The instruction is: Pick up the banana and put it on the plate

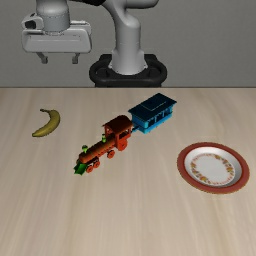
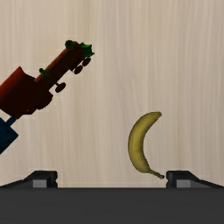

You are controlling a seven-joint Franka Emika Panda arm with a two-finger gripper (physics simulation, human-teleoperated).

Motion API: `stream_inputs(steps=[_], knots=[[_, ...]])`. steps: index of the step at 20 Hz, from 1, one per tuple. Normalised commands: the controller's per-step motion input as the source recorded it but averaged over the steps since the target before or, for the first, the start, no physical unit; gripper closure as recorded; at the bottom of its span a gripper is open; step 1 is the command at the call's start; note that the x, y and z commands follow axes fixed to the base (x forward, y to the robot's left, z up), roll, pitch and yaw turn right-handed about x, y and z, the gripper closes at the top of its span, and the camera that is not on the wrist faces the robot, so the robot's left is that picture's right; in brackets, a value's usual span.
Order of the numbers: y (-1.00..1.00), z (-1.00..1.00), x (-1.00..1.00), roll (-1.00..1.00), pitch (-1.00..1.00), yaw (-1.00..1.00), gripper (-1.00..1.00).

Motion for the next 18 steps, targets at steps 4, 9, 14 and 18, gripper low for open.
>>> stream_inputs(steps=[4, 9, 14, 18], knots=[[-0.75, 0.00, -0.25, 0.00, 0.00, 0.00, -1.00], [-0.20, -0.40, 0.00, 0.00, 0.00, 0.00, -1.00], [0.00, -1.00, 0.00, 0.00, 0.00, 0.00, -1.00], [0.00, -1.00, 0.00, 0.00, 0.00, 0.00, -1.00]])
